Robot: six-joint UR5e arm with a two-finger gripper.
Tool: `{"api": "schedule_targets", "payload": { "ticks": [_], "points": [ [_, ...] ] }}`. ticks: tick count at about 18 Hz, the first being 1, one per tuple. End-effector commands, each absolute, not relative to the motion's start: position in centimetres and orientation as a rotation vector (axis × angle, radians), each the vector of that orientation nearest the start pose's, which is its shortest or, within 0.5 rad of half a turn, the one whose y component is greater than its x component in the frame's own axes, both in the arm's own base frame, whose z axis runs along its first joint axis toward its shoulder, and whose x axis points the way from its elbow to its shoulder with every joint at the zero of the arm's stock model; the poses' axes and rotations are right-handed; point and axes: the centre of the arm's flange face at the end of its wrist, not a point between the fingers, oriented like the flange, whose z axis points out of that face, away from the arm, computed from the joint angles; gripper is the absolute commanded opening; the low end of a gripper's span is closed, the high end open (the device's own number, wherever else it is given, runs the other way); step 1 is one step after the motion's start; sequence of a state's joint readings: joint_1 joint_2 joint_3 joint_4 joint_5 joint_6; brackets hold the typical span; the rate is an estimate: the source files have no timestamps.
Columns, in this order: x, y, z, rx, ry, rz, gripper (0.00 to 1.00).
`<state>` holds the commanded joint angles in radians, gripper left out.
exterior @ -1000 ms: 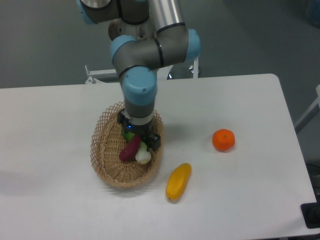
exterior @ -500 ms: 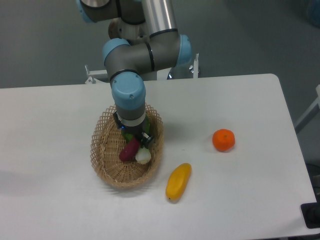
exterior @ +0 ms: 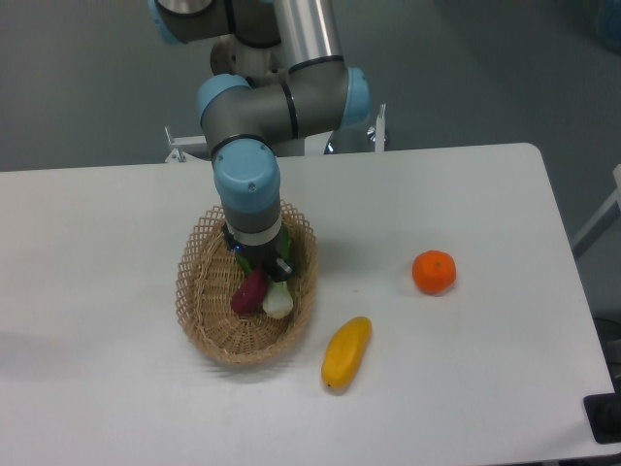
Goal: Pick up the sweet potato from the basket
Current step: 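Lower the gripper into the basket and close on the purple sweet potato, then lift the purple sweet potato out of the basket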
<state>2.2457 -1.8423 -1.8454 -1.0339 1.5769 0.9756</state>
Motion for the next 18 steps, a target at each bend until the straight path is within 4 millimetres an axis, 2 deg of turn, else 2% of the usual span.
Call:
{"api": "schedule_targets", "payload": {
  "ticks": [6,8,10,12,18],
  "points": [
    [-25.1,51.6,28.5,-3.097,0.454,0.036,0.01],
    [-26.4,51.4,29.1,-3.091,0.425,0.048,0.01],
    [-28.3,50.7,29.6,-3.086,0.381,0.055,0.02],
    [-31.1,49.5,30.3,-3.083,0.309,0.073,0.02],
    [-37.4,47.1,33.6,-3.058,0.186,0.150,0.02]
  ]
}}
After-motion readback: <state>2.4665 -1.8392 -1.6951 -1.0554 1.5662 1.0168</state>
